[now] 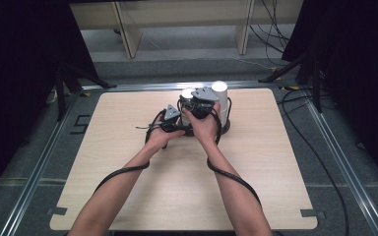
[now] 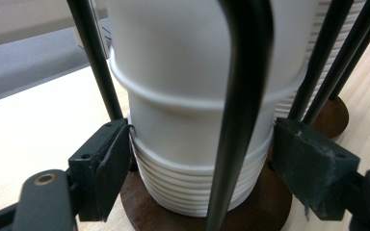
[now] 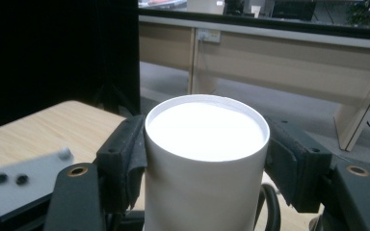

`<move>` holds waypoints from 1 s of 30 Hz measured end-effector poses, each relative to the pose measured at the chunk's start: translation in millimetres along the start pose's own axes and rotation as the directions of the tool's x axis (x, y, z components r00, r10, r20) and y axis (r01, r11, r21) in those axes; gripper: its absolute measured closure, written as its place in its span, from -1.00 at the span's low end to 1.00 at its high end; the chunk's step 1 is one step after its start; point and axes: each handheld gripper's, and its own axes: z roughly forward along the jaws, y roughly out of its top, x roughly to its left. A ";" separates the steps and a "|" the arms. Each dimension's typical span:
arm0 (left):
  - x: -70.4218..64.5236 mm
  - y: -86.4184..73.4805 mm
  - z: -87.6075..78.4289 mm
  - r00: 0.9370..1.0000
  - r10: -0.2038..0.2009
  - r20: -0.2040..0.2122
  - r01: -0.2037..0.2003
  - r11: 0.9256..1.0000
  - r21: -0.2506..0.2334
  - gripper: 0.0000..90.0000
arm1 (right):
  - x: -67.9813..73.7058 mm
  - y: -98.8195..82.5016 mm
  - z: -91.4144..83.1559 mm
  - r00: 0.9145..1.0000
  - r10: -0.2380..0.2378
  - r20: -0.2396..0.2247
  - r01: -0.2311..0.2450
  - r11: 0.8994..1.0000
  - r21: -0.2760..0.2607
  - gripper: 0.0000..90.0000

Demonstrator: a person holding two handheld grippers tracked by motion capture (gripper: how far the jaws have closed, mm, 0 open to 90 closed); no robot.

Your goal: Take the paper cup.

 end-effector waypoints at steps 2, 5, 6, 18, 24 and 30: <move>-0.2 0.1 -0.2 1.000 0.001 -0.002 -0.001 1.000 0.002 -0.51 | 0.3 2.3 -1.0 1.000 0.004 -0.012 -0.005 1.000 -0.003 -0.22; -0.6 0.5 -0.8 1.000 0.003 -0.010 -0.003 1.000 0.006 -0.51 | 0.1 10.8 -5.5 1.000 -0.002 -0.020 0.001 0.999 -0.034 -0.21; -0.6 0.5 -0.8 1.000 0.003 -0.010 -0.003 1.000 0.006 -0.51 | 0.1 10.8 -5.5 1.000 -0.002 -0.020 0.001 0.999 -0.034 -0.21; -2.5 2.3 -4.3 1.000 0.005 -0.023 -0.005 1.000 -0.003 -0.66 | 0.9 27.0 -18.7 1.000 0.002 -0.030 -0.004 0.998 -0.062 -0.21; -1.3 6.2 -13.7 0.999 0.025 -0.039 -0.025 1.000 0.004 -0.71 | 1.7 34.9 -27.4 0.999 -0.016 -0.030 0.013 0.994 -0.107 -0.21; -1.6 8.6 -33.9 0.998 0.052 -0.041 -0.052 0.999 -0.005 -0.82 | 3.3 37.6 -38.6 0.999 -0.034 -0.037 0.029 0.991 -0.129 -0.21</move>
